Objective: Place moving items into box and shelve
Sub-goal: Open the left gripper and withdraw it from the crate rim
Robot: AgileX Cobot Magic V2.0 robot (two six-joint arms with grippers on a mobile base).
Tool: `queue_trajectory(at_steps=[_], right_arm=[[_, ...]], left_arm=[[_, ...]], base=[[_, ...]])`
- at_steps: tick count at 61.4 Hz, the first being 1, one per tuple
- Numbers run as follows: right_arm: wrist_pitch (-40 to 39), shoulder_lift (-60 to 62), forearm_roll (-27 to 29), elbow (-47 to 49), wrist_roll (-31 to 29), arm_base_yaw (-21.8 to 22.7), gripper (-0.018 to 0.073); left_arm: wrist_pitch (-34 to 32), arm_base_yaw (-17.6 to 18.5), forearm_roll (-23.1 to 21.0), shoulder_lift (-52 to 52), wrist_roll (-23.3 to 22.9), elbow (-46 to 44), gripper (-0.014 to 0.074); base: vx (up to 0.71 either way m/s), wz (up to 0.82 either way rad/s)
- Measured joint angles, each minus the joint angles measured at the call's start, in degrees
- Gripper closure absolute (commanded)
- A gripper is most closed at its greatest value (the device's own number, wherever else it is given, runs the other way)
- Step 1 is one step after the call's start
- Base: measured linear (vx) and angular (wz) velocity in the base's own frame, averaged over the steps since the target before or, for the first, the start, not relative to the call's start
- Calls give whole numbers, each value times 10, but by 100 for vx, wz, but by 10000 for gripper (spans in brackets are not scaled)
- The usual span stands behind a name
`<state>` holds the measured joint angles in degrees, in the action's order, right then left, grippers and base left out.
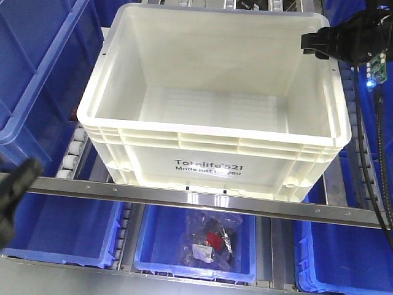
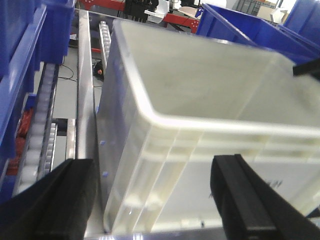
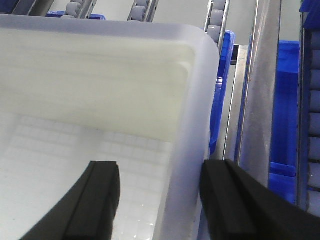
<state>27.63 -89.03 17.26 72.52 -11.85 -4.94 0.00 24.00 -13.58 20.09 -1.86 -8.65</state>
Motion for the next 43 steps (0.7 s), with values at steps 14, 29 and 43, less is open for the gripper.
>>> queue_trajectory(at_steps=[14, 29, 43], right_arm=[[0, 0, 0, 0, 0, 0, 146], [0, 0, 0, 0, 0, 0, 146], [-1, 0, 0, 0, 0, 0, 146]], left_arm=[[-42, -74, 29, -153, -2, 102, 29], [-44, -152, 122, -182, -1, 103, 123], [9, -157, 119, -203, -14, 103, 285]], base=[[0, 0], [0, 0], [0, 0]])
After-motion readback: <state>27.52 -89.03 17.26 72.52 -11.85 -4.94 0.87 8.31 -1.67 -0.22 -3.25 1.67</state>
